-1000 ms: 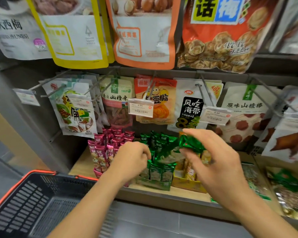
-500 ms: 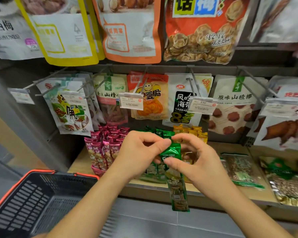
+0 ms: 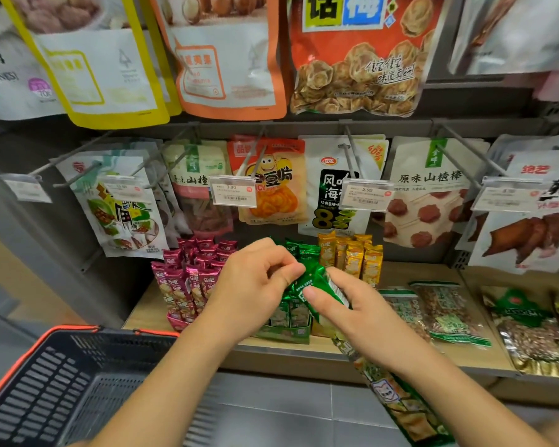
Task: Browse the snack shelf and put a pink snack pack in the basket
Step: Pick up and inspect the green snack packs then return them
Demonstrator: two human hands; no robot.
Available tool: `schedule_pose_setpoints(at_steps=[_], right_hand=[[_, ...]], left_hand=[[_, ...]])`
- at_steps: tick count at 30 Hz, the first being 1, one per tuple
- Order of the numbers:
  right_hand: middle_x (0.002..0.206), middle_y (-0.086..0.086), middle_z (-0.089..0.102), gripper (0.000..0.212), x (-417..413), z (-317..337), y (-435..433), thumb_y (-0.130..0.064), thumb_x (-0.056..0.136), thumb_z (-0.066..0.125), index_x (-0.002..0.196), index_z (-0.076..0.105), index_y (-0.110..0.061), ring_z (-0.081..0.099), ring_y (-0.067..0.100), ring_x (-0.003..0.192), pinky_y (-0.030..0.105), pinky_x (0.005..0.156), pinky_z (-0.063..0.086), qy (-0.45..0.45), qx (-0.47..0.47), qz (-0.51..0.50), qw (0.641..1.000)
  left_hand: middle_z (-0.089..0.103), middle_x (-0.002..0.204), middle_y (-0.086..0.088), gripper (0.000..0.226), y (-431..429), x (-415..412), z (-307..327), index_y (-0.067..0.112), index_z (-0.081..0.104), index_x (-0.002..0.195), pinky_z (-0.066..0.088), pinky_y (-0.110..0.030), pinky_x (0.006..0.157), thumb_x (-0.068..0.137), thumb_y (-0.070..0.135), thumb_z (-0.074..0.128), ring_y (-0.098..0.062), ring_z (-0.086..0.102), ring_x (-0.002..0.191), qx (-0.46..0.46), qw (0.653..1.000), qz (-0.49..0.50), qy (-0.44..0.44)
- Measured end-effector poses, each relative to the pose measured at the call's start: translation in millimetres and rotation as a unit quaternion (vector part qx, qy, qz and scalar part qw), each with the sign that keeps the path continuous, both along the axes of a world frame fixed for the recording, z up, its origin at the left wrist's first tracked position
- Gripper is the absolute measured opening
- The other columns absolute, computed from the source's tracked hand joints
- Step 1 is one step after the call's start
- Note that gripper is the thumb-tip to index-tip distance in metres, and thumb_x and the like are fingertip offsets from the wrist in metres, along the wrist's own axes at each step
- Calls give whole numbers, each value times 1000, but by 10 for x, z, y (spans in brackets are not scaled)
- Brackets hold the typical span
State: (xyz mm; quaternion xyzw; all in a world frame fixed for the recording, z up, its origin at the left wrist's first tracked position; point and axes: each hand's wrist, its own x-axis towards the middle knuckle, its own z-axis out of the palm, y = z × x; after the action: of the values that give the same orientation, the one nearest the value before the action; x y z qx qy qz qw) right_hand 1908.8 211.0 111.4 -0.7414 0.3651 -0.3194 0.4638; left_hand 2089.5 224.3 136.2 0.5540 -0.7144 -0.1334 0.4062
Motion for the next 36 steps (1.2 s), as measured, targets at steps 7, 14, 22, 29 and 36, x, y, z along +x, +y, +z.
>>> schedule_pose_setpoints(at_steps=[7, 14, 22, 29, 36], right_hand=[[72, -10, 63, 41, -82, -24, 30, -71, 76, 42, 96, 54, -37, 59, 8, 61, 35, 53, 50, 179, -98, -80, 976], [99, -15, 62, 45, -59, -23, 49, -70, 83, 49, 116, 48, -40, 60, 8, 86, 36, 69, 54, 293, -200, -117, 928], [112, -12, 54, 58, 9, -26, 46, -58, 85, 61, 133, 34, -41, 56, 12, 100, 35, 81, 53, 308, -186, -80, 929], [112, -17, 59, 65, -287, -23, -62, -44, 84, 69, 136, 31, -46, 60, 0, 89, 22, 77, 52, 310, -4, 48, 950], [84, -12, 66, 36, -320, 32, -102, -31, 83, 73, 112, 54, -43, 61, 3, 52, 21, 49, 48, 199, 36, -19, 979]], left_hand=[[66, 83, 16, 6, 61, -162, -6, 36, 74, 86, 46, -20, 60, 82, 31, 73, -15, 56, 66, 44, 995, -45, 75], [71, 65, 15, 11, 15, -54, 29, 32, 77, 74, 48, -15, 54, 80, 23, 77, 1, 62, 53, 152, 984, -5, 99], [64, 64, 18, 32, -17, -18, -98, 37, 63, 66, 48, -19, 59, 85, 12, 69, -1, 61, 62, 76, 996, 46, 11], [62, 71, 12, 28, -152, 381, -98, 27, 59, 72, 54, -34, 62, 89, 5, 61, -9, 62, 65, 50, 976, 210, 20], [68, 100, 8, 13, -127, 327, -201, 23, 74, 98, 44, -31, 86, 87, 17, 69, -19, 57, 98, -2, 978, 104, -180]])
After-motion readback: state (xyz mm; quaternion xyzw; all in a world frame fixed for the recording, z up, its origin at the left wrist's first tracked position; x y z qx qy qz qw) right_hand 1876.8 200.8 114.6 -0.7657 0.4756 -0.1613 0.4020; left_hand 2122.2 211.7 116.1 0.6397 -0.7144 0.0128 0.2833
